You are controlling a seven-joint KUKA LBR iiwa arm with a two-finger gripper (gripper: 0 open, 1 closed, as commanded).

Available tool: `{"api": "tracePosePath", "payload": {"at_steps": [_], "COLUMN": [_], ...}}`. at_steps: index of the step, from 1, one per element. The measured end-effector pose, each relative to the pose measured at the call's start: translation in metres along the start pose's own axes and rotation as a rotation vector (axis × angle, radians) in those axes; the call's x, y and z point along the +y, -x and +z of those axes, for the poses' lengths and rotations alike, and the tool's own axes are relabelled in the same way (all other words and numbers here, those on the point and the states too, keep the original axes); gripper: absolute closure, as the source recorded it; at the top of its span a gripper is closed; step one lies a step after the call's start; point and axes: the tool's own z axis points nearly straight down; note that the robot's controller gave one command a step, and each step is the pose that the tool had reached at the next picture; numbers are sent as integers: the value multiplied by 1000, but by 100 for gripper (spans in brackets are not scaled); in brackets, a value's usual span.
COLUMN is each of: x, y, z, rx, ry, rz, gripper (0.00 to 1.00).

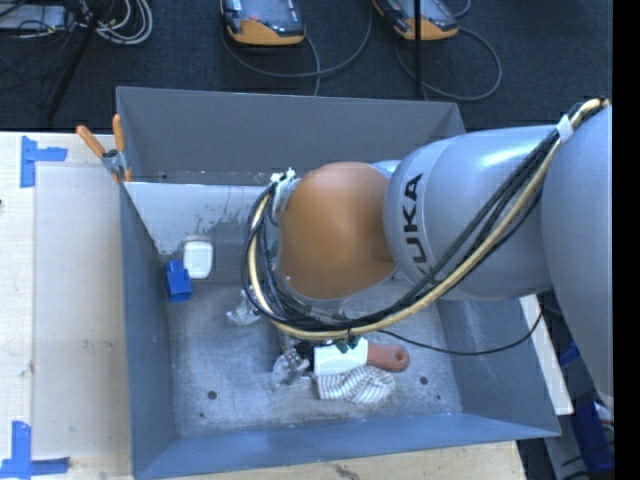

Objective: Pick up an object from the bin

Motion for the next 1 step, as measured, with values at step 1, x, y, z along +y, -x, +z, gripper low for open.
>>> {"api": "tracePosePath", "payload": {"at_steps": [1], "x": [0], "y": [0], "z": [0], "rx": [0], "ry": [0], "rz": [0], "gripper": [0]}}
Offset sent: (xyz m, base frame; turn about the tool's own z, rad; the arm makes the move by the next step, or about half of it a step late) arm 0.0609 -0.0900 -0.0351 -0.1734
